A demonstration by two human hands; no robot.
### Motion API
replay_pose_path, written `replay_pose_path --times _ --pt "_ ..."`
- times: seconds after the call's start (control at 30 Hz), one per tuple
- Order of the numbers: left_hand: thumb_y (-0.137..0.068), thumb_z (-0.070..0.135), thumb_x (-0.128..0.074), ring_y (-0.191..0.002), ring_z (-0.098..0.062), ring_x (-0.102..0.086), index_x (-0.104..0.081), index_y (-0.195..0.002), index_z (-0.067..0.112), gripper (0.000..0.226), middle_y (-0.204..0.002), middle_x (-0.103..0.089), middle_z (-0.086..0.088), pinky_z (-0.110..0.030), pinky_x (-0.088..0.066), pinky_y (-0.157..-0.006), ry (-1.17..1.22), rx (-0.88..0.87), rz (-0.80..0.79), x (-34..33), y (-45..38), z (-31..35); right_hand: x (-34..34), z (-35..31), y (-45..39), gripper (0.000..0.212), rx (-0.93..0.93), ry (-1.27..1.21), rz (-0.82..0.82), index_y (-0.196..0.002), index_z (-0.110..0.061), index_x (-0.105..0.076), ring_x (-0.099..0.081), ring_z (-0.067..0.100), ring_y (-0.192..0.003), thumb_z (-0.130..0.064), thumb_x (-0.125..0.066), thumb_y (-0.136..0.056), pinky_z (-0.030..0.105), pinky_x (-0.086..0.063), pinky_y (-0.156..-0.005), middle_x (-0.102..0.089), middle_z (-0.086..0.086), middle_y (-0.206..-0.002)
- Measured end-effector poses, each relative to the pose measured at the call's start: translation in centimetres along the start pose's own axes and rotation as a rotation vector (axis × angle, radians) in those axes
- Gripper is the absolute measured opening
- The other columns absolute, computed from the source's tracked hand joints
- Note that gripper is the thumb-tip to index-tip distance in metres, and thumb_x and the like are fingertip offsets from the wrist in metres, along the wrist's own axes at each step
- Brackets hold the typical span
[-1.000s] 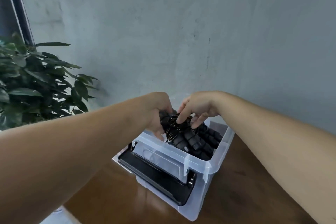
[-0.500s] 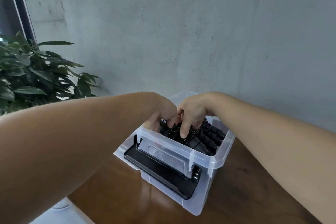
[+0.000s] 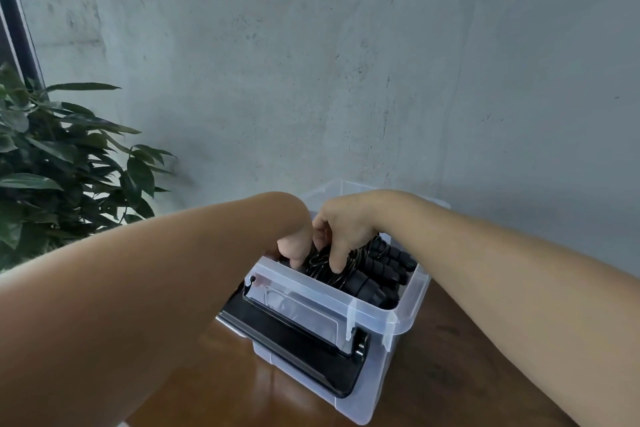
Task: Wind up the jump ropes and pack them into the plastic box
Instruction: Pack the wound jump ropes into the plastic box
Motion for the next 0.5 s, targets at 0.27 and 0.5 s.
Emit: replay_pose_path --times 0.27,0.5 --pt "-0.106 0.033 -0.036 -0.120 -0.028 -0.061 -0.059 -0.127 -0.002 0.047 -0.127 -0.064 -0.018 -0.037 -0.046 -0.105 0.049 0.083 -0.192 -0.8 -3.2 -1.2 0.4 -0.3 -1.5 0.026 0.015 0.148 -0.010 -0.087 -0.027 -0.066 -0.068 0.030 -0.099 -0.012 -0.080 -0.071 0.044 -0.059 -0.085 -0.072 0.005 -0.105" --pt "-0.106 0.027 -0.037 -0.123 -0.030 -0.057 -0.058 -0.126 0.000 0.040 -0.134 -0.058 -0.018 -0.035 -0.047 -0.097 -0.038 0.054 -0.284 -1.6 -4.0 -0.8 0.8 -0.2 -1.9 0.032 0.033 0.090 -0.015 -0.103 -0.028 -0.073 -0.069 0.022 -0.094 -0.012 -0.079 -0.076 0.022 -0.052 -0.065 -0.073 -0.002 -0.100"
Point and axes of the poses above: each hand's wrist, its own y-axis away from the middle knuckle, its own x-axis out of the back of the hand, z = x × y, the point moved 8 cm from there along -y, towards the middle knuckle
